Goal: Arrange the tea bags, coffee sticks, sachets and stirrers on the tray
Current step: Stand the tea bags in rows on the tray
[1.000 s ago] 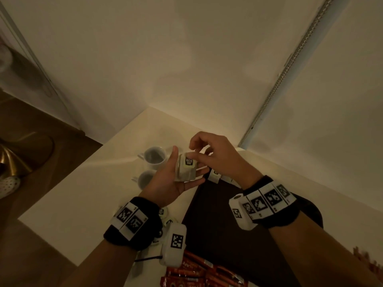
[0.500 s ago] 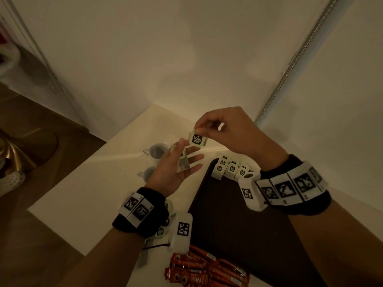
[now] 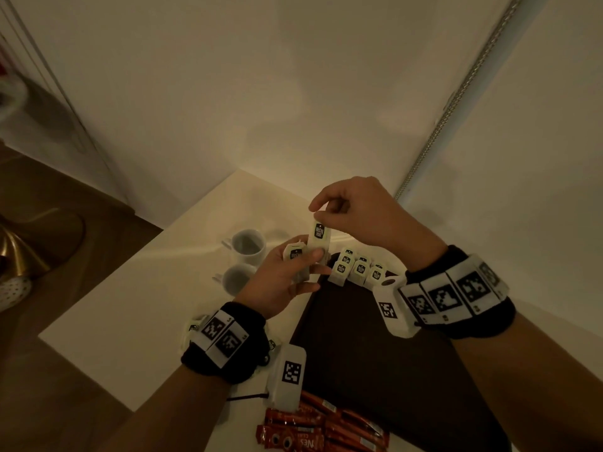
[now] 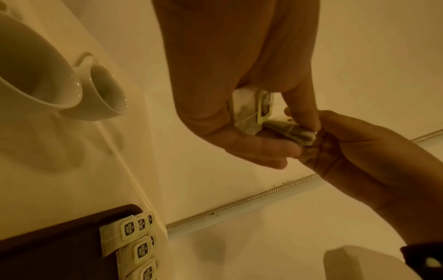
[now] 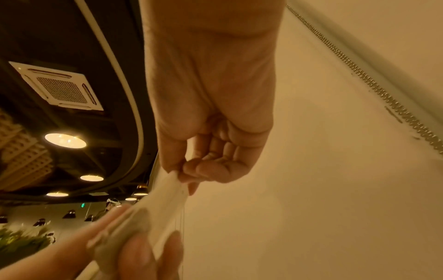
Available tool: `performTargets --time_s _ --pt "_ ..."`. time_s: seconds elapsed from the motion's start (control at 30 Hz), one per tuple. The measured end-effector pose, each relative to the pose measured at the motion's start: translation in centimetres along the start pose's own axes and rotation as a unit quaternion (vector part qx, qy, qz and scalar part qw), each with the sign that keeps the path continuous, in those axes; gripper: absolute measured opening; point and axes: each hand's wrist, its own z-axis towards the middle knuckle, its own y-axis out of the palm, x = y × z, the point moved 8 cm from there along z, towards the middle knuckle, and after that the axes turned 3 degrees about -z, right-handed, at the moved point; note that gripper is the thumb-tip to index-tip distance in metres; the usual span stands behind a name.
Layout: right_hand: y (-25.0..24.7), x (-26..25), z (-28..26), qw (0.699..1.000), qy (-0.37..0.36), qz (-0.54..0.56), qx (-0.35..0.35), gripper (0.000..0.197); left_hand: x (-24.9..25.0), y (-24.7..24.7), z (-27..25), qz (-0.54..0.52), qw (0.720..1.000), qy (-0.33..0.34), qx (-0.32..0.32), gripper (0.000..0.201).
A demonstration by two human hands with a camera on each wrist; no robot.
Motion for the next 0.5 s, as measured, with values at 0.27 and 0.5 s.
performTargets --time_s 0.27,0.5 --pt "0.05 0.37 -0.4 0.999 0.005 0.033 -0.016 0.008 0.42 -0.14 0.1 -0.039 0.997 0.055 0.025 0.027" --pt "-0.33 0.84 -0.9 0.996 0.003 0.088 0.006 0.004 0.06 -0.46 0.38 -0.04 0.996 0.064 0.046 0.013"
